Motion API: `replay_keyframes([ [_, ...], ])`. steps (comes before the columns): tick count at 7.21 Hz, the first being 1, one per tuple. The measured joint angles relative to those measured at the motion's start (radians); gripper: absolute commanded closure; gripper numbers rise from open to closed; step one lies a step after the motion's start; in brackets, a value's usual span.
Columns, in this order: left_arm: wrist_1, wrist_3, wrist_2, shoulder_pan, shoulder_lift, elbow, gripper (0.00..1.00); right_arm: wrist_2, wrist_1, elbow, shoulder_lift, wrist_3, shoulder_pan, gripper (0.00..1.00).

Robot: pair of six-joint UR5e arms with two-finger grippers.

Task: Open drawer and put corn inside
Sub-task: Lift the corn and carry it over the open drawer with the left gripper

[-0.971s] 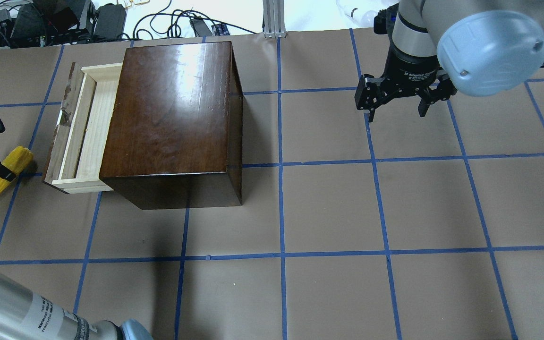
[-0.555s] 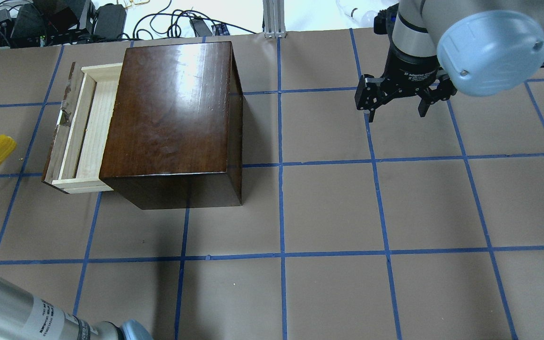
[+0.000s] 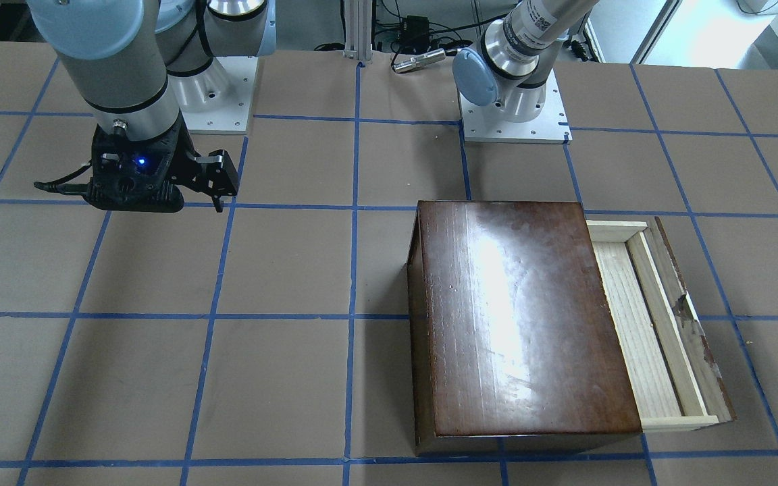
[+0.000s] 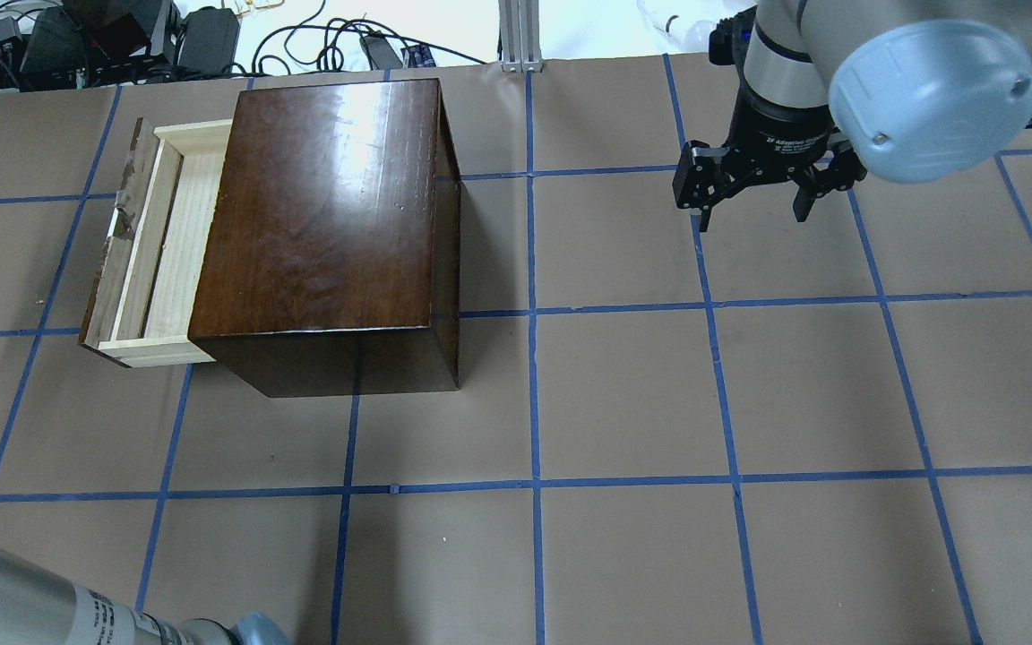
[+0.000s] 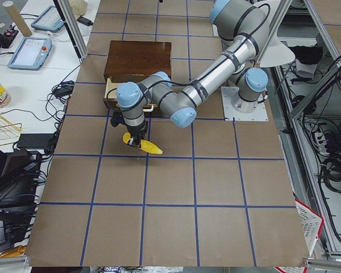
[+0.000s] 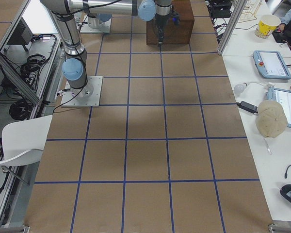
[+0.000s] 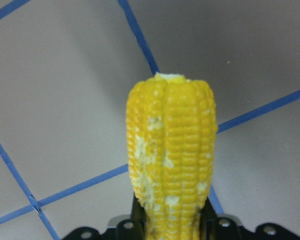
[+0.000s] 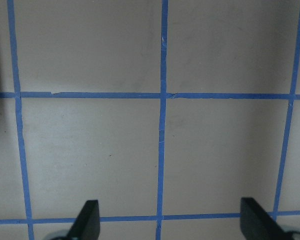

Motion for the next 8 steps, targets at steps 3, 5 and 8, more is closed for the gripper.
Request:
replay_keyframes([
  [3, -0.225, -0.209, -0.010, -0.096, 0.060, 0.119, 1.00, -0.001, 0.000, 0.000, 0.000, 0.000, 0.000, 0.00],
  [5, -0.269, -0.362, -0.045, -0.167, 0.080, 0.135, 1.00, -0.001, 0.000, 0.000, 0.000, 0.000, 0.000, 0.00],
  [8, -0.292, -0.595, -0.111, -0.266, 0.070, 0.134, 1.00, -0.001, 0.000, 0.000, 0.000, 0.000, 0.000, 0.00],
])
